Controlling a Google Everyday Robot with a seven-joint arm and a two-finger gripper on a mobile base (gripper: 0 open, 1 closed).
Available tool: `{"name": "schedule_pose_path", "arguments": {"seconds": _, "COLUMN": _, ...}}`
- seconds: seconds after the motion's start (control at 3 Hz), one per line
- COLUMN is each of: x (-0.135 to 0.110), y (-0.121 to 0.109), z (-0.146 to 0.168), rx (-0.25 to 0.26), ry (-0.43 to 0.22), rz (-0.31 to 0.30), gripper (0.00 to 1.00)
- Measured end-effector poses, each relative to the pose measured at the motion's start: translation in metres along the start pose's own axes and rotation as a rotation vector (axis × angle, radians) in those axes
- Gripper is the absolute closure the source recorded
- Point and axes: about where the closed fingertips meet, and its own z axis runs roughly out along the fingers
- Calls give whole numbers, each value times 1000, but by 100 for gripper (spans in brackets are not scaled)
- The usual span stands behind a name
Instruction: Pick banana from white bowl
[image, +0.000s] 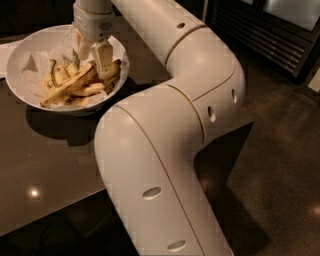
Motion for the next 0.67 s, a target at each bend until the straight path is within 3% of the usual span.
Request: {"name": "schedule_pose_path", "arguments": {"seconds": 0.67, "x": 3, "y": -1, "z": 12, "rx": -18, "ry": -13, "rz": -19, "gripper": 41}}
